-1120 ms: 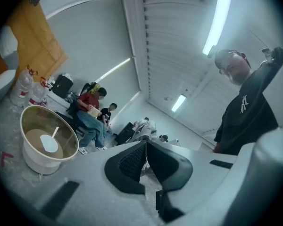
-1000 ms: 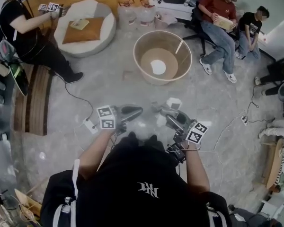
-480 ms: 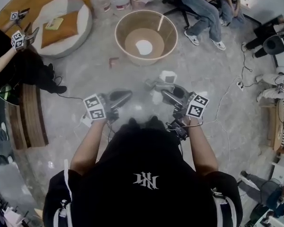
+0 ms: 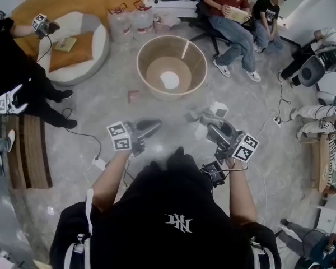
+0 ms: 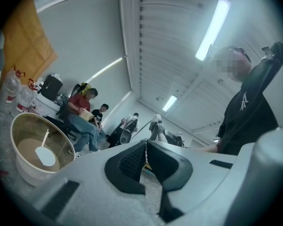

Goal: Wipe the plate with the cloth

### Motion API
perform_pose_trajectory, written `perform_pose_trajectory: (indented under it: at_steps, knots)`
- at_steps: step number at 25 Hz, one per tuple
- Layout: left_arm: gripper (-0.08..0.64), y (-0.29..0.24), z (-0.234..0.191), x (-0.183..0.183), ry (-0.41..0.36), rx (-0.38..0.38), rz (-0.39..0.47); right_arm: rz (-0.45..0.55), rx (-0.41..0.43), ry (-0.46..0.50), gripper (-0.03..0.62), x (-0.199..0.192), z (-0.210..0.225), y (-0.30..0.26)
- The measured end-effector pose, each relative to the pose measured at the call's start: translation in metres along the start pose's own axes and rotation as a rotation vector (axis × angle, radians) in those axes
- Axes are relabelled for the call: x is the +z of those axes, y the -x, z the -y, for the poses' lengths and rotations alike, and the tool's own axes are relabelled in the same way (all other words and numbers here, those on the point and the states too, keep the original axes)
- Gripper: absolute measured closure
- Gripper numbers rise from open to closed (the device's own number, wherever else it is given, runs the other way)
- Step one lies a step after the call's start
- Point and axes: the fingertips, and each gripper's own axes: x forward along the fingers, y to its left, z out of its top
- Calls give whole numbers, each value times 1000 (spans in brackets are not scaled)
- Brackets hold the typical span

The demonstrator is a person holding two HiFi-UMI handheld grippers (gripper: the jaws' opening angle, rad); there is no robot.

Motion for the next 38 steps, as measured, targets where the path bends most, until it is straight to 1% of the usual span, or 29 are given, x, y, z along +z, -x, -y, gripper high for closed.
perform_pose_trajectory:
  at_steps: [2, 6, 10, 12, 17, 20, 22, 26, 29, 32, 35, 38]
  knots:
    - [551, -7, -3, 3, -10, 13, -20, -24, -5, 21, 425, 2, 1, -1]
    - [551, -19, -14, -5, -35, 55, -87, -46, -7, 12, 426, -4, 20, -2]
    - [551, -21, -25, -21, -24, 120, -110, -88, -6, -23, 428, -24, 54, 1]
    - [551, -24, -43, -26, -11, 160, -132, -114, -5, -48, 428, -29, 82, -4]
    - [551, -56, -145, 5, 63, 253, -174, -188, -6, -101, 428, 5, 185, -59]
    - [551, -75, -190, -2, 94, 316, -218, -238, 0, -120, 429, 12, 228, -71]
    - [549, -90, -223, -8, 128, 354, -243, -281, 11, -125, 428, 17, 259, -78]
    - [549, -114, -291, -8, 175, 426, -273, -339, 53, -169, 428, 20, 319, -100]
    - [545, -118, -325, -13, 215, 439, -284, -389, 77, -209, 429, 3, 345, -122]
    - [541, -117, -366, -15, 226, 442, -289, -417, 84, -229, 431, -14, 370, -149]
    - [541, -120, -397, -26, 246, 413, -307, -435, 58, -244, 430, -25, 389, -165]
    - [539, -110, -434, -28, 265, 388, -313, -445, 19, -247, 431, -31, 404, -187]
